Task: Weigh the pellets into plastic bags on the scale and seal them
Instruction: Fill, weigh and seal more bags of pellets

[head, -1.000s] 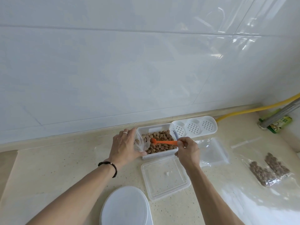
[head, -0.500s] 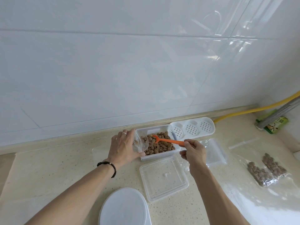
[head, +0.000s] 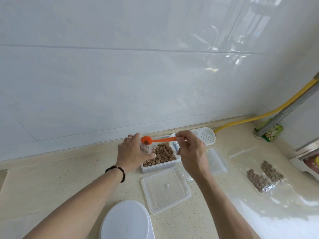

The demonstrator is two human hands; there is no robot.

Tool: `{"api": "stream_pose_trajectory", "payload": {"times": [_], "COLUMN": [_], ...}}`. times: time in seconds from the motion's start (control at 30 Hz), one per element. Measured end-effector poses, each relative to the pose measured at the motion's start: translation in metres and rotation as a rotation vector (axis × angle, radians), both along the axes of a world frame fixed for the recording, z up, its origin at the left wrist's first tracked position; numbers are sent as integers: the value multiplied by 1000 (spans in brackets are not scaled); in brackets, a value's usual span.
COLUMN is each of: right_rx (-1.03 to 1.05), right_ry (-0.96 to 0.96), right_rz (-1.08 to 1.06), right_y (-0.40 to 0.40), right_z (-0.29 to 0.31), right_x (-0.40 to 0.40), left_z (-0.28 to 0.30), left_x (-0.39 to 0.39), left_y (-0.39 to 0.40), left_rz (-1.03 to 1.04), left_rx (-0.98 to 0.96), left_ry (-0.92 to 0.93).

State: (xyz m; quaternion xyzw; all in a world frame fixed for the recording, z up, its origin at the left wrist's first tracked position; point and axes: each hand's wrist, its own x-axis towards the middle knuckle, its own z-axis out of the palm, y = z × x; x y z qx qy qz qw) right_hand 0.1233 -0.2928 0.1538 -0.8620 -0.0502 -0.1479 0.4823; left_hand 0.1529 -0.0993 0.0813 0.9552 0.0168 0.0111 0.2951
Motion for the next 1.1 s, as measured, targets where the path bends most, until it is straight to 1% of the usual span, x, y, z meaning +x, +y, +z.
{"api": "stream_pose_trajectory", "payload": {"times": [0.07, 0.13, 0.23, 0.4, 0.47, 0.57, 0.73, 0.83, 0.97, 1.03, 1.1], "right_rx": [-25, 2, 127, 379, 487, 708, 949, 1006, 1028, 1000, 919], "right_ry": [-63, -72, -55, 26, 75, 166, 354, 449, 490, 507, 533], "right_rz": [-25, -65, -131, -379, -494, -662, -891, -959, -991, -1001, -995], "right_y": [1, 0, -6, -29, -44, -67, -87, -83, -77, -76, -76], "right_z": [7, 17, 28, 33, 24, -3, -72, -108, -135, -142, -148], "right_x": [-7, -16, -31, -62, -79, -109, -171, -208, -233, -236, -239], "left_z": [5, 11, 21, 40, 47, 47, 39, 35, 31, 29, 29], "left_x": [-5, -11, -20, -44, -59, -80, -112, -130, -145, -150, -154], "left_y": [-1, -4, -9, -25, -35, -53, -78, -89, -94, -93, -90], "left_rz": [10, 17, 19, -34, -82, -152, -266, -325, -376, -389, -401], "left_rx": [-47, -84, -102, -61, -58, -90, -123, -140, -119, -97, -74], "left_ry": [15, 16, -17, -96, -157, -249, -245, -208, -185, -174, -178]}}
